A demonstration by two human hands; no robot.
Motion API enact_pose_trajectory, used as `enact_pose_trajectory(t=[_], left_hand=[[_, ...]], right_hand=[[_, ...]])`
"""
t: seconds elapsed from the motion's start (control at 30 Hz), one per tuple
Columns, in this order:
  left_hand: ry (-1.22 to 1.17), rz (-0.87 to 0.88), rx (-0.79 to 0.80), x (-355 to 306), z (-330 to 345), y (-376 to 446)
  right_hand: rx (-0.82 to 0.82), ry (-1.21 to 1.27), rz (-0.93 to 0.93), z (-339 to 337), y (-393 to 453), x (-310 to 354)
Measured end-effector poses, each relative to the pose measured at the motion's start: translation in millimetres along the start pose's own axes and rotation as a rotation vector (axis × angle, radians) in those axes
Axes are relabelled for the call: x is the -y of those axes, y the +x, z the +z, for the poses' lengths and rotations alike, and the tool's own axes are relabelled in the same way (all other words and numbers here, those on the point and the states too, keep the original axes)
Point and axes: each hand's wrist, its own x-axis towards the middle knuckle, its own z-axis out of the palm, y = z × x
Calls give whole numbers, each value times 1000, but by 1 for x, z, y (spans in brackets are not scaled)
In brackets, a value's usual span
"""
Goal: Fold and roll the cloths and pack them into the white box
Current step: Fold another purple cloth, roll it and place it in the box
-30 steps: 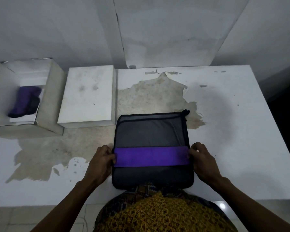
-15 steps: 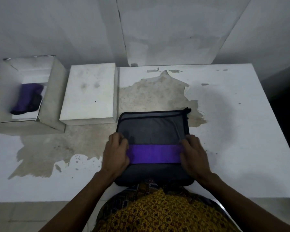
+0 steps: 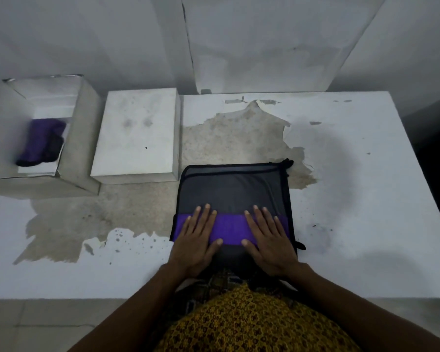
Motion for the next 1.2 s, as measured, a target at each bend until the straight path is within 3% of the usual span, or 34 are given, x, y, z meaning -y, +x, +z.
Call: enact_pose_trajectory(t=[0.23,0.47,0.63,0.9,1.1,1.2], left_hand=[[-82,-207,-52,30,-3,-11],[-125,-217,11,34,-6,-10],[-43,-217,-33,24,-21,-3],[-194,-208,-35,21,-52,22],[-164,-212,-3,20,-59,17],[-124,-158,-74,15,-58,9]], right_hand=[[-82,96,242,-3,-8,-11],[-45,85,246,-5,-7,-12],[-16,8,260,-16,-2,-5],[20,178,-45,-58,44,34],[206,129,-42,-69,70,42],[305,263,0,-72,72,41]])
